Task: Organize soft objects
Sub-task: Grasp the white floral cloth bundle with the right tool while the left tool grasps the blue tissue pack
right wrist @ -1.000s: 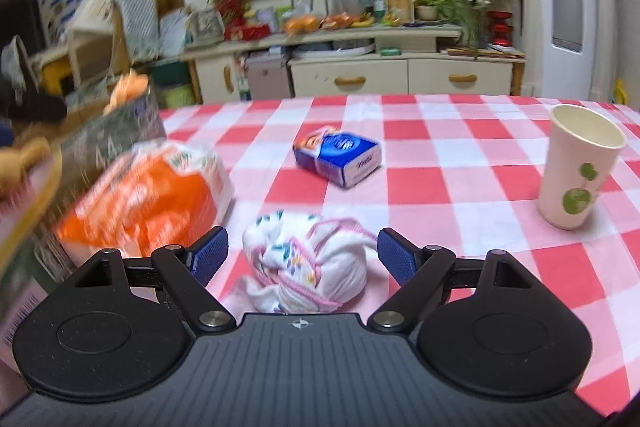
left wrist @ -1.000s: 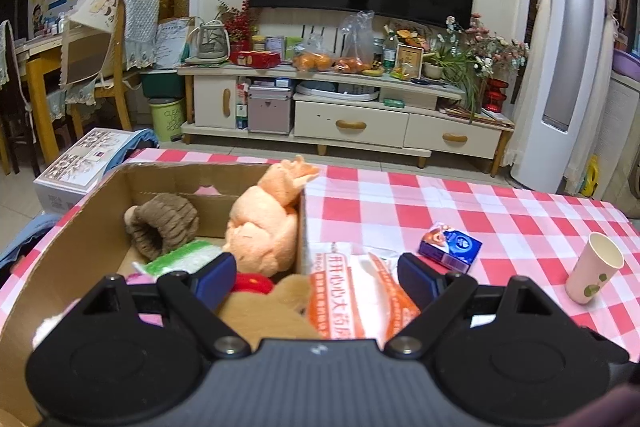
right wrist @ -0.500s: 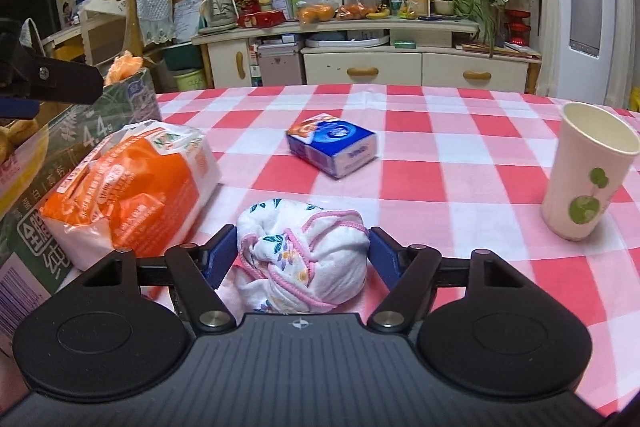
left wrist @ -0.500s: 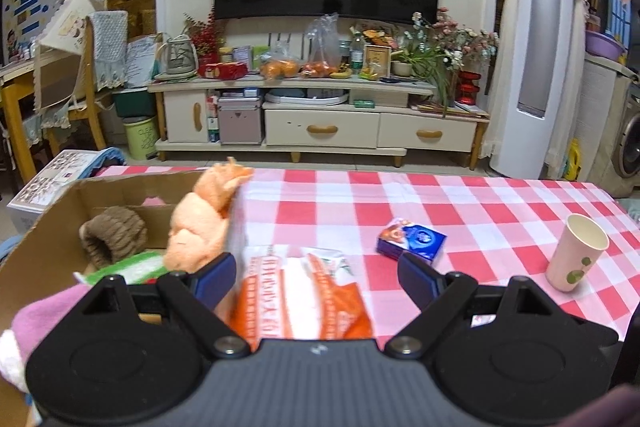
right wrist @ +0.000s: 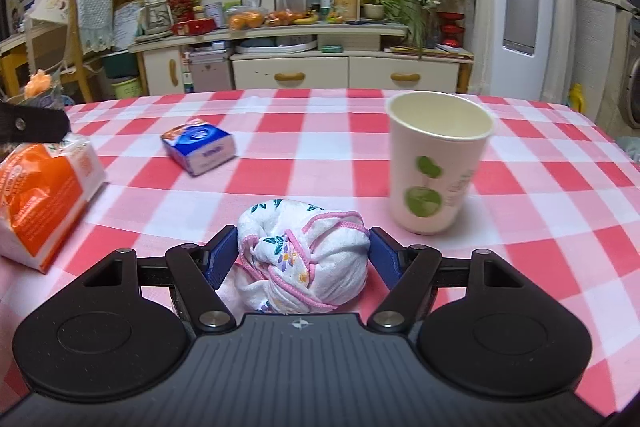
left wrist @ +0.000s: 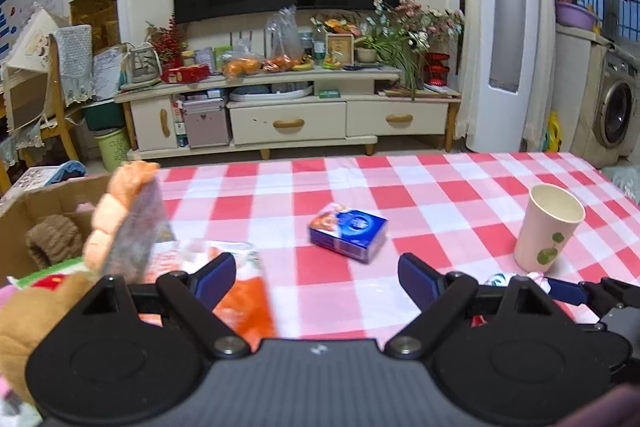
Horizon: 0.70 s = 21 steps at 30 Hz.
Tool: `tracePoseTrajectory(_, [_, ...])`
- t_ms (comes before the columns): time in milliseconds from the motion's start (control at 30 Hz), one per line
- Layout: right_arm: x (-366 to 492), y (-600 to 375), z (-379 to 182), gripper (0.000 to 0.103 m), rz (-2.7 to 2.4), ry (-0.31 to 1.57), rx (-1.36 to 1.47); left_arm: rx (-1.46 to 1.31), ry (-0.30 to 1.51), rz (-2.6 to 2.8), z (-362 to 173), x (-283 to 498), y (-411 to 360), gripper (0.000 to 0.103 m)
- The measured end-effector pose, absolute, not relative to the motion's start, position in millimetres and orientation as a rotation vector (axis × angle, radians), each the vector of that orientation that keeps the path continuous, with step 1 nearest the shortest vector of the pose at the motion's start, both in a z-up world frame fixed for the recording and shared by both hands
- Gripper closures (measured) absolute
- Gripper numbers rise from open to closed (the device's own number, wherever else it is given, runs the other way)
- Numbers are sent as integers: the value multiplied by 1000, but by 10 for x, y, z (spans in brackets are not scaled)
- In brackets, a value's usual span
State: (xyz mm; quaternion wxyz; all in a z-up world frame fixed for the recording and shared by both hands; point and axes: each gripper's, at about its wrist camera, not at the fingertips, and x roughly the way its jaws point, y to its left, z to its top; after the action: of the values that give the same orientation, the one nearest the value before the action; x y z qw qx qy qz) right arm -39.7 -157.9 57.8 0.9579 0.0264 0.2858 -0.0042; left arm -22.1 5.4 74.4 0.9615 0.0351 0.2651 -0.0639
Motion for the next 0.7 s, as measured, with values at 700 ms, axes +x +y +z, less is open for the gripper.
tracePoseTrajectory(700, [-315,-1763,542,3,18,614,153,27,636,57,195,998,-721,15])
